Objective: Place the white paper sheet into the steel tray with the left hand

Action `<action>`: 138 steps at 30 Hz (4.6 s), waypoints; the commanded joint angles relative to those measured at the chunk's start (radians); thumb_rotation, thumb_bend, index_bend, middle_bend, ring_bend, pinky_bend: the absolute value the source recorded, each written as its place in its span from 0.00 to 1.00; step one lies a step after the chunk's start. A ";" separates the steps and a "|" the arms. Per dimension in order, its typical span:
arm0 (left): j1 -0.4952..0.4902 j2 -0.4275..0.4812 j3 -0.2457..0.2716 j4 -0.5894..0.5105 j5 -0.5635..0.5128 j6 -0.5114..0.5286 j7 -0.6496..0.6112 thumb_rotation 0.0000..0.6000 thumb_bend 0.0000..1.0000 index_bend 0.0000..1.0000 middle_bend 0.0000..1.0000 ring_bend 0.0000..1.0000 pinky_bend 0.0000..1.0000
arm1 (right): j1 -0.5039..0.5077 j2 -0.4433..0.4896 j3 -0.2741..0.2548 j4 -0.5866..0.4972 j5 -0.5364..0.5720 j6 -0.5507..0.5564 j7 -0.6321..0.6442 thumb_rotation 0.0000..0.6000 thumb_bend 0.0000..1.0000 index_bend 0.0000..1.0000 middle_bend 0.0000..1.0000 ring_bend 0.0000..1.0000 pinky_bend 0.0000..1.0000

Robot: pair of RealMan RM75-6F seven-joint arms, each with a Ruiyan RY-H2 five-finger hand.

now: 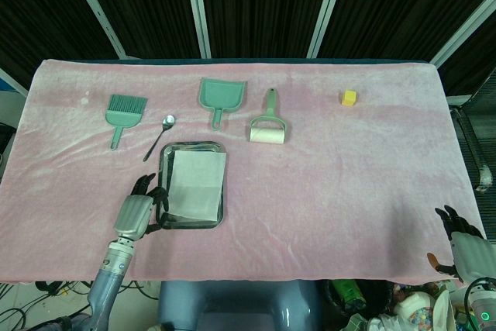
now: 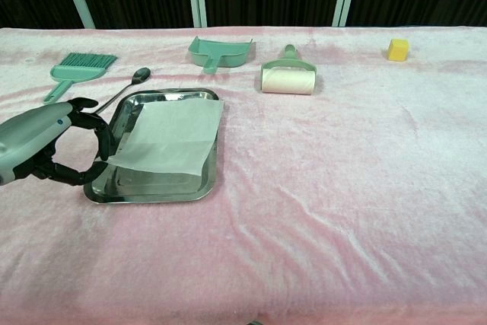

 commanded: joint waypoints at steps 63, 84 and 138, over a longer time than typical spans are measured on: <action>0.023 -0.103 -0.087 -0.093 -0.229 0.071 0.192 1.00 0.47 0.67 0.36 0.03 0.03 | 0.006 0.001 -0.011 -0.001 0.001 -0.010 -0.014 1.00 0.26 0.00 0.01 0.10 0.15; 0.018 -0.042 -0.044 -0.175 -0.215 0.035 0.216 1.00 0.27 0.36 0.28 0.01 0.01 | 0.010 0.008 -0.013 -0.005 0.011 -0.021 -0.012 1.00 0.26 0.00 0.01 0.10 0.15; -0.296 -0.046 -0.113 0.207 -0.152 -0.317 0.001 1.00 0.32 0.13 0.18 0.00 0.10 | 0.009 0.007 -0.012 0.001 -0.011 -0.006 0.001 1.00 0.26 0.00 0.02 0.10 0.15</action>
